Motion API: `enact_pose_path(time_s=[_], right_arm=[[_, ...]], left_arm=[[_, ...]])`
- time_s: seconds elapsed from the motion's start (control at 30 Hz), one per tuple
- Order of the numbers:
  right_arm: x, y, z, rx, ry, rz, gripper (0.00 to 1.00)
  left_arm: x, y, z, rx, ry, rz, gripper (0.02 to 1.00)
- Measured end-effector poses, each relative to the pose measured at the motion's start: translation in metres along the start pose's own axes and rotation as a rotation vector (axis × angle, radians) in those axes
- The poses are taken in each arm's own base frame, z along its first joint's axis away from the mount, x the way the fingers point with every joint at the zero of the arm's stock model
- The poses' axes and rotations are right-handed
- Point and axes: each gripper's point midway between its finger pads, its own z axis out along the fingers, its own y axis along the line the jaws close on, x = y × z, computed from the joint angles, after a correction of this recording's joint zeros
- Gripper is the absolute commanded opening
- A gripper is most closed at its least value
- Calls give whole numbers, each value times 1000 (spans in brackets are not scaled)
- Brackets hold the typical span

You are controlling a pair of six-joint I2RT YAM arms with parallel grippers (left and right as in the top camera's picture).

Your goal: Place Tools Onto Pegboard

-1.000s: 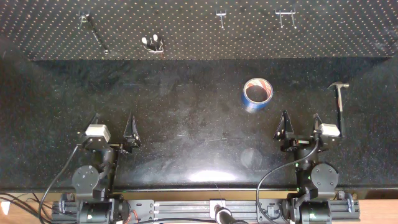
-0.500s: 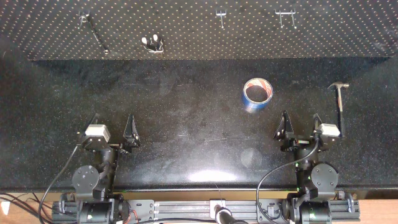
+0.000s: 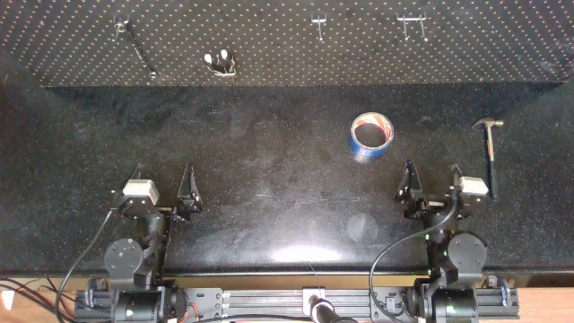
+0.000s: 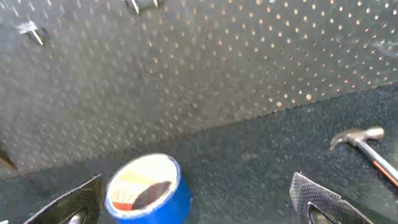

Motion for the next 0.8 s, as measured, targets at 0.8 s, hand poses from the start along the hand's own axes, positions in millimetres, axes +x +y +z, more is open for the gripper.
enact_pose_path(time_s=[0.8], right_arm=[[10, 57, 101, 7, 1056, -222, 976]], left_arm=[[-1, 0, 0, -1, -2, 0, 996]])
